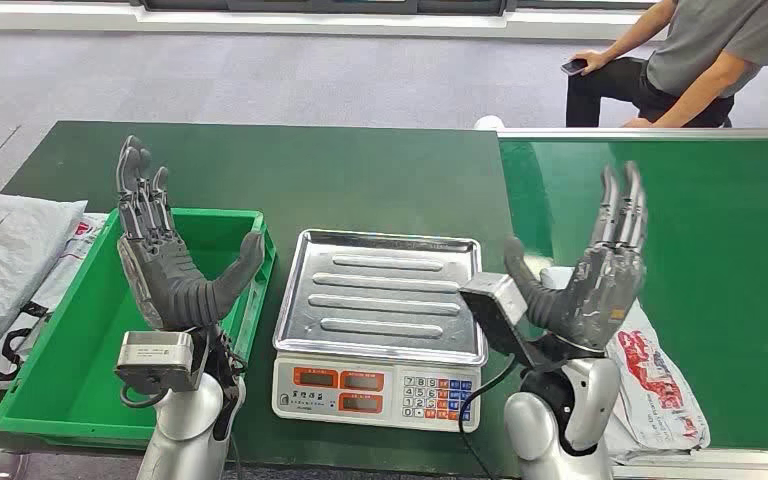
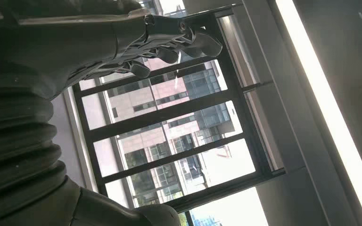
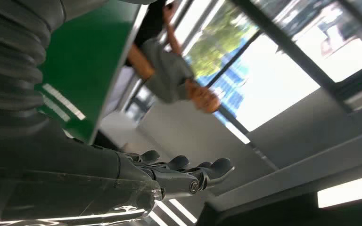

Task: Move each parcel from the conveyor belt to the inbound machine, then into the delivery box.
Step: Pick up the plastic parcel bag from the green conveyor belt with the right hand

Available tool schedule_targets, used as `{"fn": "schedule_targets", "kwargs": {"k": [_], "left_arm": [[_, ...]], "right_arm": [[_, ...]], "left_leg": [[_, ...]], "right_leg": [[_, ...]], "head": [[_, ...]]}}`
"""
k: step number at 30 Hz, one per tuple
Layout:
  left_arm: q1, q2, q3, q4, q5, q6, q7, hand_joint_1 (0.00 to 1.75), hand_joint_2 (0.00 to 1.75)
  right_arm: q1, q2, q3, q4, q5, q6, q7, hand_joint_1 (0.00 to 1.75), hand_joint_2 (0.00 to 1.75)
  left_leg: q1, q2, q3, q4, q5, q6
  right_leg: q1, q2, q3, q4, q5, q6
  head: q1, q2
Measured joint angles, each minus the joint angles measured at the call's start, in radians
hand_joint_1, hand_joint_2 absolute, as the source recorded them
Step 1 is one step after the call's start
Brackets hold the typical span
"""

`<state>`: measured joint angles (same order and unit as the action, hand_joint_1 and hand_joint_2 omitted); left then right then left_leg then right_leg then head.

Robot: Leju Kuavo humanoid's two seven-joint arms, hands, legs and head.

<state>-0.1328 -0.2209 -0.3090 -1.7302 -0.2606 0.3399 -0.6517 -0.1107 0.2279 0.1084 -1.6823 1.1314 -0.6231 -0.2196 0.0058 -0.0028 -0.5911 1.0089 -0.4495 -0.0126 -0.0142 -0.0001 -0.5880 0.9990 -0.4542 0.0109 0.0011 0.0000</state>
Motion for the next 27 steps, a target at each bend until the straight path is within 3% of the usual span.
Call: {"fn": "schedule_targets", "kwargs": {"k": [5, 11, 20, 27], "left_arm": [[0.032, 0.004, 0.003, -0.014, 0.008, 0.003, -0.004, 0.0, 1.75], [0.061, 0.008, 0.008, -0.027, 0.011, 0.007, -0.01, 0.0, 1.75], [0.068, 0.009, 0.01, -0.03, 0.011, 0.008, -0.01, 0.0, 1.75], [0.077, 0.01, 0.012, -0.03, 0.011, 0.011, -0.011, 0.0, 1.75]], "right_arm": [[0.018, -0.003, -0.134, 0.038, 0.1, -0.015, 0.065, 0.0, 1.75], [0.038, -0.011, -0.276, 0.08, 0.119, -0.036, 0.093, 0.0, 1.75], [0.042, -0.013, -0.328, 0.105, 0.128, -0.039, 0.095, 0.0, 1.75], [0.046, -0.016, -0.384, 0.128, 0.14, -0.05, 0.146, 0.0, 1.75]], "left_leg": [[0.0, 0.0, 0.0, 0.0, 0.0, 0.0], [0.0, 0.0, 0.0, 0.0, 0.0, 0.0], [0.0, 0.0, 0.0, 0.0, 0.0, 0.0], [0.0, 0.0, 0.0, 0.0, 0.0, 0.0]], "right_leg": [[0.0, 0.0, 0.0, 0.0, 0.0, 0.0], [0.0, 0.0, 0.0, 0.0, 0.0, 0.0], [0.0, 0.0, 0.0, 0.0, 0.0, 0.0], [0.0, 0.0, 0.0, 0.0, 0.0, 0.0]], "head": [[0.0, 0.0], [0.0, 0.0], [0.0, 0.0], [0.0, 0.0]]}}
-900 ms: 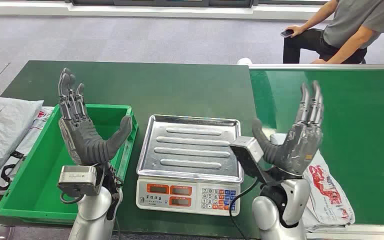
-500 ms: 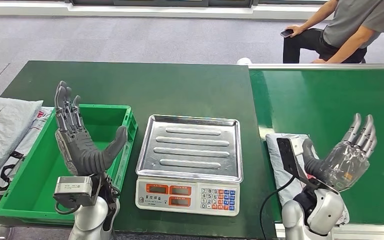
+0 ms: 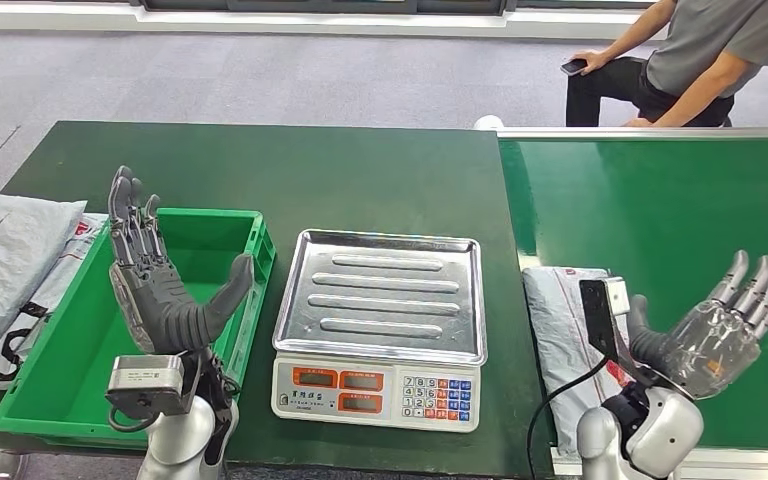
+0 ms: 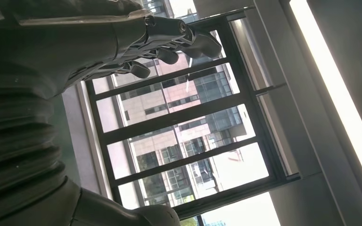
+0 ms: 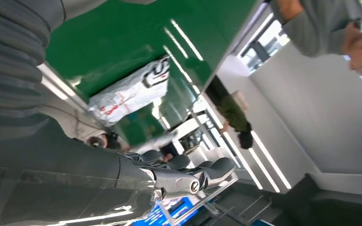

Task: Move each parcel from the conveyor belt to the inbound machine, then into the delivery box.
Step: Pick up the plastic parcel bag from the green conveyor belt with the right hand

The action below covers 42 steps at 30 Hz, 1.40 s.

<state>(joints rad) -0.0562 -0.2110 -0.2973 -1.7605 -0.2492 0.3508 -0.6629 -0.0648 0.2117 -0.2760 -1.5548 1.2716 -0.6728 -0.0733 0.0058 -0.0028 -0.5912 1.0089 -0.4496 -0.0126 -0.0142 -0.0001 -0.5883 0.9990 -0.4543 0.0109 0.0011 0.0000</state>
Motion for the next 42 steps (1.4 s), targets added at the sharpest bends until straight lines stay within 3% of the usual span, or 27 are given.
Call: {"fn": "schedule_targets", "kwargs": {"k": [5, 10, 14, 25, 32, 42], "left_arm": [[0.009, 0.002, 0.001, 0.0, 0.01, 0.0, -0.008, 0.0, 1.75], [0.011, 0.004, 0.003, 0.003, 0.013, 0.0, -0.014, 0.0, 1.75], [0.011, 0.005, 0.009, 0.003, 0.013, -0.008, -0.017, 0.0, 1.75], [0.011, 0.009, 0.029, -0.003, 0.004, -0.015, -0.017, 0.0, 1.75], [0.011, 0.013, 0.039, -0.004, 0.004, -0.012, -0.021, 0.0, 1.75], [0.011, 0.018, 0.047, -0.006, 0.004, -0.012, -0.023, 0.0, 1.75]], "right_arm": [[0.011, -0.001, -0.07, 0.017, -0.002, 0.015, 0.015, 0.0, 1.75], [0.012, -0.003, -0.134, 0.063, -0.207, 0.226, -0.026, 0.0, 1.75], [0.013, -0.005, -0.168, 0.113, -0.286, 0.309, -0.063, 0.0, 1.75], [0.011, -0.018, -0.2, 0.2, -0.322, 0.445, -0.067, 0.0, 1.75], [-0.009, -0.034, -0.2, 0.273, -0.403, 0.549, -0.138, 0.0, 1.75], [-0.036, -0.06, -0.189, 0.365, -0.401, 0.621, -0.133, 0.0, 1.75]], "left_leg": [[0.0, 0.0, 0.0, 0.0, 0.0, 0.0], [0.0, 0.0, 0.0, 0.0, 0.0, 0.0], [0.0, 0.0, 0.0, 0.0, 0.0, 0.0], [0.0, 0.0, 0.0, 0.0, 0.0, 0.0], [0.0, 0.0, 0.0, 0.0, 0.0, 0.0], [0.0, 0.0, 0.0, 0.0, 0.0, 0.0]], "right_leg": [[0.0, 0.0, 0.0, 0.0, 0.0, 0.0], [0.0, 0.0, 0.0, 0.0, 0.0, 0.0], [0.0, 0.0, 0.0, 0.0, 0.0, 0.0], [0.0, 0.0, 0.0, 0.0, 0.0, 0.0], [0.0, 0.0, 0.0, 0.0, 0.0, 0.0], [0.0, 0.0, 0.0, 0.0, 0.0, 0.0]], "head": [[0.0, 0.0], [0.0, 0.0], [0.0, 0.0], [0.0, 0.0], [0.0, 0.0], [0.0, 0.0]]}}
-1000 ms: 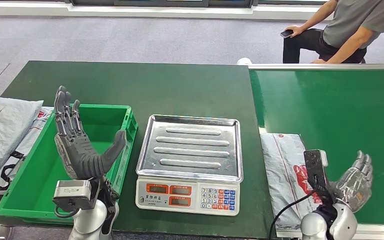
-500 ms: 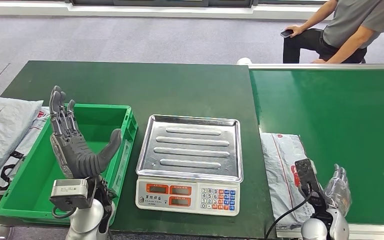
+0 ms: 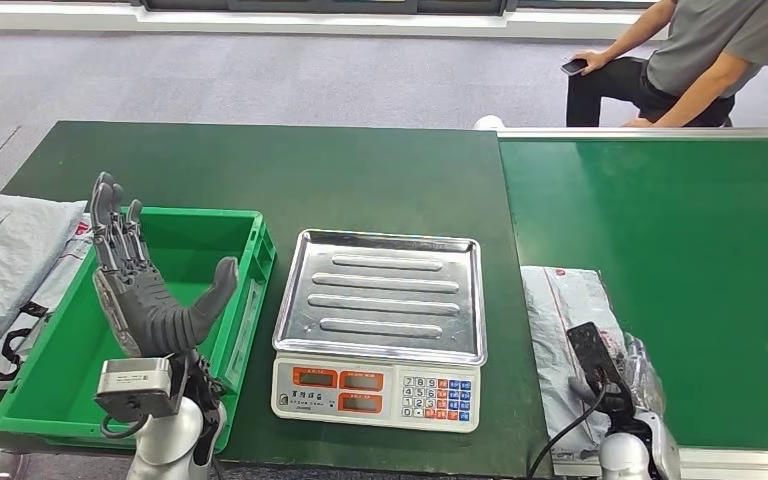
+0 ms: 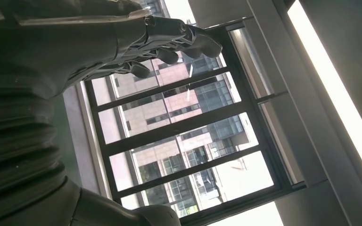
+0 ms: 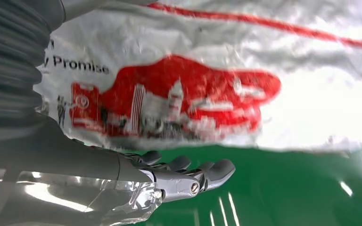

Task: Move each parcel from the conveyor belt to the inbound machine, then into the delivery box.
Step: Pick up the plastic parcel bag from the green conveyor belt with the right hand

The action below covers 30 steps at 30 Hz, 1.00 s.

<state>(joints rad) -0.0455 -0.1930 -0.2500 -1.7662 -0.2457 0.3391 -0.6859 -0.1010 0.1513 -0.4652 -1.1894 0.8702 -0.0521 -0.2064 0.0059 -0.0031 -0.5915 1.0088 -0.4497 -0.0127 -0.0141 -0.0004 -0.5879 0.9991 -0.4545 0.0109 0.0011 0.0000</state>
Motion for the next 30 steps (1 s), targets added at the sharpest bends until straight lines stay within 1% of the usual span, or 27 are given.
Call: {"fn": "schedule_targets", "kwargs": {"k": [11, 12, 15, 16, 19, 30], "left_arm": [[0.0, 0.004, 0.002, 0.0, 0.0, 0.002, -0.003, 0.0, 1.75], [0.0, 0.005, 0.002, 0.0, 0.0, 0.002, -0.003, 0.0, 1.75], [0.0, 0.007, 0.002, 0.0, 0.002, 0.002, -0.003, 0.0, 1.75], [0.0, 0.008, 0.002, 0.0, 0.002, 0.002, -0.003, 0.0, 1.75], [0.0, 0.01, 0.002, 0.0, 0.004, 0.002, -0.002, 0.0, 1.75], [0.0, 0.011, 0.002, 0.0, 0.004, 0.002, -0.002, 0.0, 1.75]], "right_arm": [[-0.019, -0.022, 0.026, 0.083, 0.02, 0.028, 0.005, 0.0, 1.75], [-0.021, -0.024, 0.028, 0.089, 0.027, 0.03, 0.01, 0.04, 1.75], [-0.031, -0.032, 0.037, 0.113, 0.064, 0.033, 0.055, 1.35, 1.75], [-0.035, -0.035, 0.039, 0.124, 0.078, 0.033, 0.073, 1.75, 1.75], [-0.047, -0.042, 0.046, 0.151, 0.102, 0.032, 0.097, 1.75, 1.75], [-0.069, -0.051, 0.06, 0.185, 0.108, 0.03, 0.099, 1.75, 1.75]], "left_leg": [[0.0, 0.0, 0.0, 0.0, 0.0, 0.0], [0.0, 0.0, 0.0, 0.0, 0.0, 0.0], [0.0, 0.0, 0.0, 0.0, 0.0, 0.0], [0.0, 0.0, 0.001, 0.0, 0.0, 0.0], [0.0, 0.0, 0.001, 0.0, 0.0, 0.0], [0.0, -0.001, 0.002, 0.0, 0.0, 0.0]], "right_leg": [[0.0, 0.0, 0.0, 0.0, 0.0, 0.0], [0.0, 0.0, 0.0, 0.0, 0.0, 0.0], [0.0, 0.0, 0.0, 0.0, 0.0, 0.0], [0.0, 0.0, 0.0, 0.0, 0.0, 0.0], [0.0, 0.0, 0.001, 0.0, 0.0, 0.0], [0.0, -0.001, 0.002, 0.0, 0.0, 0.0]], "head": [[0.0, 0.0], [0.0, 0.0], [0.0, 0.0], [0.0, 0.0], [0.0, 0.0], [0.0, 0.0]]}}
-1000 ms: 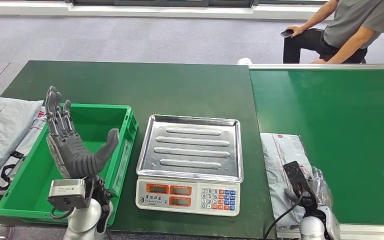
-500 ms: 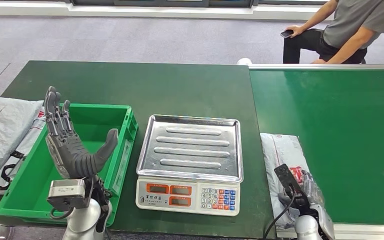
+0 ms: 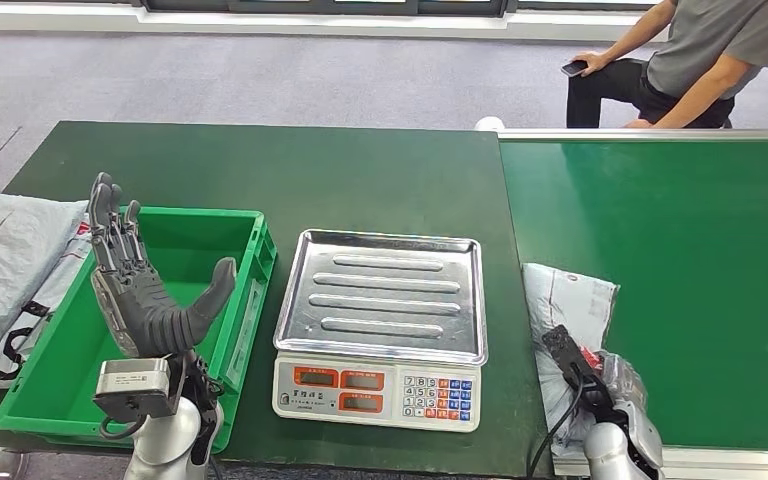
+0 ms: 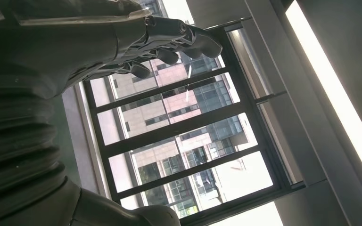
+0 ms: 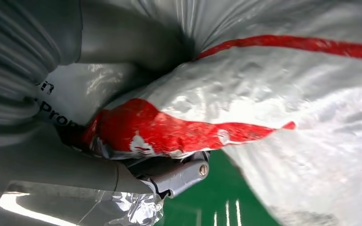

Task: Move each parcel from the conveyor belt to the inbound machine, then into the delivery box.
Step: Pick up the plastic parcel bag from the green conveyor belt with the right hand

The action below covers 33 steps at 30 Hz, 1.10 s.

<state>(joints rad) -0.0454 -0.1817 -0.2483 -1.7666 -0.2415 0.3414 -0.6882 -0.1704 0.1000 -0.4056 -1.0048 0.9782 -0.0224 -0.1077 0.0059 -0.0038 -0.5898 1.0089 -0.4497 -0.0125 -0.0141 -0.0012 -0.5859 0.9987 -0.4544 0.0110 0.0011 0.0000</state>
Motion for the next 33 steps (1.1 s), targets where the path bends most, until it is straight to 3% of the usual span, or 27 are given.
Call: {"fn": "schedule_targets", "kwargs": {"k": [11, 14, 21, 27, 33], "left_arm": [[0.009, 0.001, 0.0, -0.006, -0.001, 0.005, 0.003, 0.0, 1.75], [0.013, 0.001, 0.001, -0.013, -0.007, 0.007, 0.005, 0.0, 1.75], [0.027, 0.0, 0.002, -0.03, -0.015, 0.008, 0.0, 0.0, 1.75], [0.021, -0.003, 0.002, -0.03, -0.015, 0.0, 0.002, 0.0, 1.75], [0.011, -0.004, 0.002, -0.029, -0.012, -0.003, 0.006, 0.0, 1.75]], "right_arm": [[0.022, 0.003, 0.001, -0.045, 0.02, -0.042, 0.02, 1.75, 1.75], [0.044, 0.012, 0.001, -0.091, 0.019, -0.093, 0.019, 1.75, 1.75], [0.133, 0.08, 0.001, -0.424, -0.129, -0.332, -0.169, 1.75, 1.75], [0.197, 0.145, 0.016, -0.692, -0.163, -0.4, -0.247, 1.75, 1.75], [0.237, 0.177, 0.039, -0.824, -0.167, -0.442, -0.27, 1.75, 1.75]], "left_leg": [[0.0, -0.001, -0.001, 0.0, 0.0, 0.0], [0.0, -0.001, -0.001, 0.0, 0.0, 0.0], [0.0, -0.001, -0.002, 0.0, 0.0, 0.0], [0.0, -0.001, -0.002, 0.0, 0.0, 0.0], [0.0, -0.001, -0.002, 0.0, 0.0, 0.0]], "right_leg": [[0.0, -0.002, 0.0, 0.0, 0.0, 0.0], [0.0, -0.002, -0.001, 0.0, 0.0, 0.0], [0.0, -0.001, -0.003, 0.0, -0.001, 0.0], [0.0, -0.001, -0.003, 0.001, -0.001, -0.001], [0.0, -0.001, -0.002, 0.0, -0.001, -0.001]], "head": [[0.0, 0.0], [0.0, 0.0], [0.0, 0.0], [0.0, 0.0], [0.0, 0.0]]}}
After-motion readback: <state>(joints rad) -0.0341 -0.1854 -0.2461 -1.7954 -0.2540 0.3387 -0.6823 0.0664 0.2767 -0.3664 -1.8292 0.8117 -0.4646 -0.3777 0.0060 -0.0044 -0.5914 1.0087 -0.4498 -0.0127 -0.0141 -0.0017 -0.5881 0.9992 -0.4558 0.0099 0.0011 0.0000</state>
